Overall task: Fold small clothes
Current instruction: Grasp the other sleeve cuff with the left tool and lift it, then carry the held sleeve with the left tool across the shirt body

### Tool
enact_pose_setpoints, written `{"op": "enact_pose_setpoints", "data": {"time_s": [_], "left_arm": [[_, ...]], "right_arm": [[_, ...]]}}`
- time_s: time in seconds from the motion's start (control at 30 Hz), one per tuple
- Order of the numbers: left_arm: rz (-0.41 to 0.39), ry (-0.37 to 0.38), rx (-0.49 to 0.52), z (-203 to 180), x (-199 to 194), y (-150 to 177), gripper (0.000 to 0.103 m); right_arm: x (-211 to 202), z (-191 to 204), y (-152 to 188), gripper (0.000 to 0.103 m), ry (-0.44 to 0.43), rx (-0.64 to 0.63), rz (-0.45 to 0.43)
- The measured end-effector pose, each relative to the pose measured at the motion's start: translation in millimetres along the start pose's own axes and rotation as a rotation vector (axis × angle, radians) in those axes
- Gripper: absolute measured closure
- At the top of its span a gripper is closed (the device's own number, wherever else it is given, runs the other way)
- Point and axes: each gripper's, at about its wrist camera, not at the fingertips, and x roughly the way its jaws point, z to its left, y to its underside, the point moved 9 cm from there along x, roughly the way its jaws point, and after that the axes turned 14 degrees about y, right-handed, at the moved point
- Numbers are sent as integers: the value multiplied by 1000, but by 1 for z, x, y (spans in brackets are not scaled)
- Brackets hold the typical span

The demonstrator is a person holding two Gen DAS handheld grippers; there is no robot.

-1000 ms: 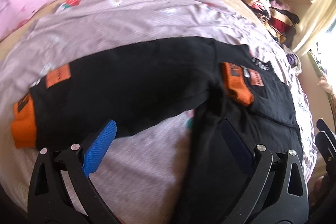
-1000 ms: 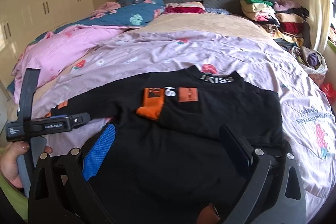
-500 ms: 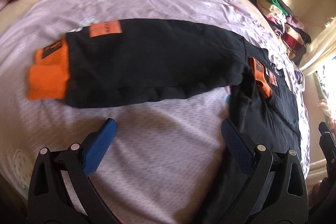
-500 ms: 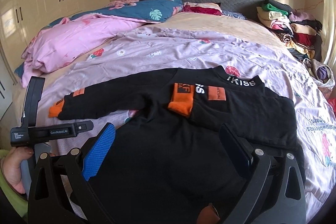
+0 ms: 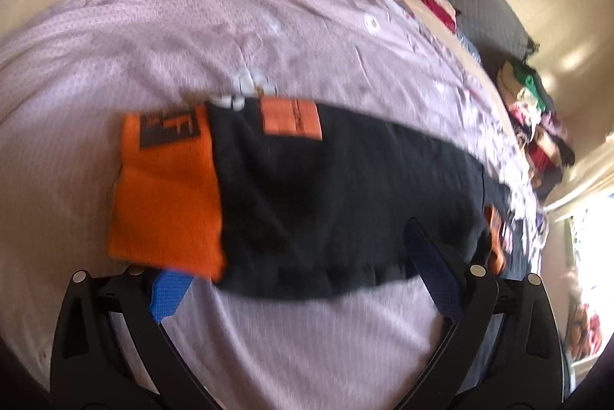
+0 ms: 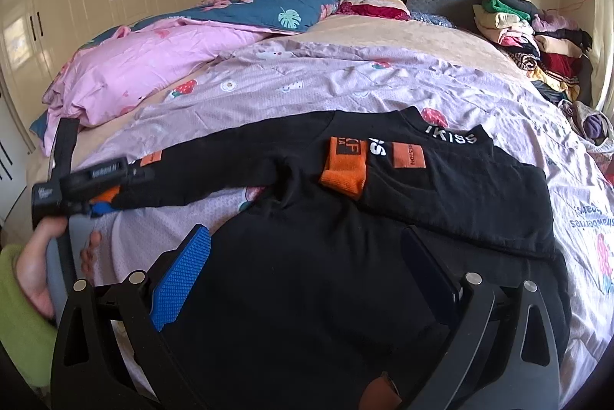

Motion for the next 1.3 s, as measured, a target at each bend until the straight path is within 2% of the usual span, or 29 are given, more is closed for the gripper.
{"op": "enact_pose_setpoints", "data": {"time_s": [0.03, 0.1, 0.13, 0.17, 0.2, 0.23, 0.37, 0.7, 1.03, 1.3], "left_arm": [[-15, -6, 2, 1, 0, -5, 20], [-23, -32, 4, 5, 2, -13, 53], [-27, -38, -2, 6, 3, -15, 64], [-33, -32, -5, 7, 3, -19, 70], [-38, -24, -3, 6, 2, -22, 85], [-45, -20, 3, 4, 0, -24, 93], [-89, 36, 59, -18, -13, -37, 94], [-148, 194, 205, -127, -23, -63, 96], [-104, 298, 324, -228, 6, -52, 96], [-80, 356, 374, -271, 20, -38, 96]], "right_arm": [[0, -2, 1, 5, 2, 5, 2], [1, -7, 3, 5, 4, 21, 8], [2, -10, 3, 5, 4, 28, 11], [2, -13, 4, 5, 5, 36, 13], [3, -15, 5, 5, 7, 40, 14], [3, -17, 6, 5, 10, 43, 15], [5, -27, 8, 5, 16, 70, 22], [2, -54, 12, 5, 26, 150, 21], [-1, -105, 16, 5, 76, 275, 27], [-3, -155, 23, 5, 120, 407, 29]]}}
